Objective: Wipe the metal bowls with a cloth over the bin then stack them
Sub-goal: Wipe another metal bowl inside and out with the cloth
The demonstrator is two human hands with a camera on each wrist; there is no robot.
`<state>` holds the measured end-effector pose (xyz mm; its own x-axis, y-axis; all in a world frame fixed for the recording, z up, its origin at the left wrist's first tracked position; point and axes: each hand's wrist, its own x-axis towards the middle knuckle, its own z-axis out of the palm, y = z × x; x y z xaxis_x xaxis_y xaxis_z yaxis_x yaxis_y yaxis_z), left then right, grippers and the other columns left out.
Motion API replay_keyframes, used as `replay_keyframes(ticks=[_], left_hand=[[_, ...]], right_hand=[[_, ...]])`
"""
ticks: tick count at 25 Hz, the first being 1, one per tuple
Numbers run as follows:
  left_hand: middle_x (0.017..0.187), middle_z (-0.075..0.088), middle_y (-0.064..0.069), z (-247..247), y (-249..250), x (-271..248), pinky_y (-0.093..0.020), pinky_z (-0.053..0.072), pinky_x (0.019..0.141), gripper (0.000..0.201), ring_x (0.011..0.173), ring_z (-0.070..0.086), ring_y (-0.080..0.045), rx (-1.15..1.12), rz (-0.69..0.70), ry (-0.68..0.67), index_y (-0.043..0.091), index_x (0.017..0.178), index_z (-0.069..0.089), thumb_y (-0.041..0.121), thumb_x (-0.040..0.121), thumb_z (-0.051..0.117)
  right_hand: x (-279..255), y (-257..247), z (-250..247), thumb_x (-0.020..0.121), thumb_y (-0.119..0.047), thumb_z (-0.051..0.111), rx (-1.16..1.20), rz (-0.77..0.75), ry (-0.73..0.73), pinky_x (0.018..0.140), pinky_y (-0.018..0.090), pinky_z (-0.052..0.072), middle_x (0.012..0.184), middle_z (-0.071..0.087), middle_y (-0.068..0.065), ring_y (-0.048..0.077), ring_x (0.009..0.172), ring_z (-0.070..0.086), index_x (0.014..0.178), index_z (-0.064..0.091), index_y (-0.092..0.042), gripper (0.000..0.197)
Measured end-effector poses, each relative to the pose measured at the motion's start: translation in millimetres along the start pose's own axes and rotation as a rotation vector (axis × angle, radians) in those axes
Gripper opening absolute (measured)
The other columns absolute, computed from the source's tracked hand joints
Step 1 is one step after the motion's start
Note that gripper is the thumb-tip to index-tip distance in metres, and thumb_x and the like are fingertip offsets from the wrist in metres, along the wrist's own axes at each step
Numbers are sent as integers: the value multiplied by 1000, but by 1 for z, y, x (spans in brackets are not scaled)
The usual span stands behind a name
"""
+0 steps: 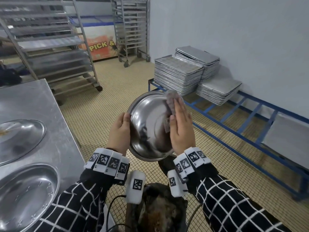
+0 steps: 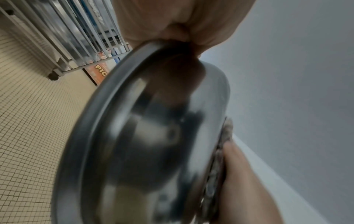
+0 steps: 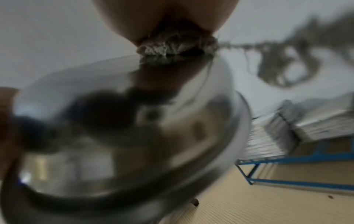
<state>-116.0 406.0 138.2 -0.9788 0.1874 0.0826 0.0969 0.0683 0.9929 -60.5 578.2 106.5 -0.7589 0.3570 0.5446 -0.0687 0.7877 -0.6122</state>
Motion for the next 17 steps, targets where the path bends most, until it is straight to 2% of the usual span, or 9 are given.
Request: replay_keyframes(ticks=[3, 5, 7, 10, 13, 14, 15, 16, 17], left_hand=[[83, 61, 1, -2, -1, 1, -34, 46, 81, 27, 81, 57, -18, -31, -34, 37, 23, 87, 59, 30, 102, 38], [83, 59, -2, -2, -2, 2, -35, 46, 80, 28, 79, 55, -19, -35, -42, 54, 19, 88, 59, 30, 102, 37], [85, 58, -7, 3, 0, 2, -33, 46, 76, 29, 79, 54, -19, -10, -18, 55, 14, 90, 58, 31, 102, 37], [89, 60, -15, 10, 2, 0, -40, 49, 76, 28, 79, 55, -23, 19, 20, 12, 12, 92, 56, 30, 102, 38], [88, 60, -11, 14, 4, -2, -46, 49, 79, 26, 80, 56, -26, 12, 32, -34, 17, 89, 56, 31, 102, 38], [87, 61, -8, 14, 4, -3, -44, 49, 79, 26, 82, 57, -25, 3, 28, -31, 19, 89, 57, 32, 102, 39], [86, 61, -4, 14, 4, -2, -41, 49, 78, 26, 82, 58, -22, -13, 23, -21, 22, 87, 57, 32, 102, 39], [84, 60, -1, 13, 5, -2, -37, 47, 77, 26, 81, 57, -19, -29, 17, -9, 23, 86, 58, 32, 102, 39], [83, 60, 0, 12, 6, -2, -34, 45, 77, 26, 80, 57, -18, -42, 13, 5, 23, 86, 58, 31, 102, 38]], right_hand=[[-30, 22, 4, 103, -30, 27, -16, 79, -37, 118, 49, 16, 158, 7, -15, 4, 146, 6, 150, 8, -32, 51], [-57, 18, 17, 102, -29, 26, -62, 30, -114, 117, 51, 20, 159, 2, -14, 7, 147, -2, 152, 7, -27, 53], [-71, 2, 29, 101, -25, 30, -67, -74, -147, 116, 51, 21, 160, 1, -8, 12, 147, -3, 153, 9, -22, 56], [-55, -27, 29, 98, -18, 32, 28, -159, -115, 118, 50, 17, 161, 4, -4, 17, 148, 0, 152, 12, -23, 58], [-20, -35, 15, 98, -17, 30, 103, -147, 0, 120, 43, 8, 160, 3, -6, 16, 148, -1, 150, 13, -26, 56], [-9, -29, 10, 98, -19, 29, 107, -124, 51, 120, 43, 11, 159, 5, -8, 15, 148, 0, 150, 13, -28, 55], [-1, -21, 6, 98, -22, 28, 107, -94, 95, 118, 46, 21, 159, 6, -12, 15, 148, 4, 150, 14, -31, 55], [2, -11, 2, 98, -25, 28, 108, -49, 121, 110, 49, 36, 158, 6, -16, 17, 147, 14, 150, 15, -36, 54], [0, -1, 0, 99, -28, 28, 112, 15, 121, 95, 45, 51, 157, 7, -20, 22, 141, 31, 149, 14, -40, 53]])
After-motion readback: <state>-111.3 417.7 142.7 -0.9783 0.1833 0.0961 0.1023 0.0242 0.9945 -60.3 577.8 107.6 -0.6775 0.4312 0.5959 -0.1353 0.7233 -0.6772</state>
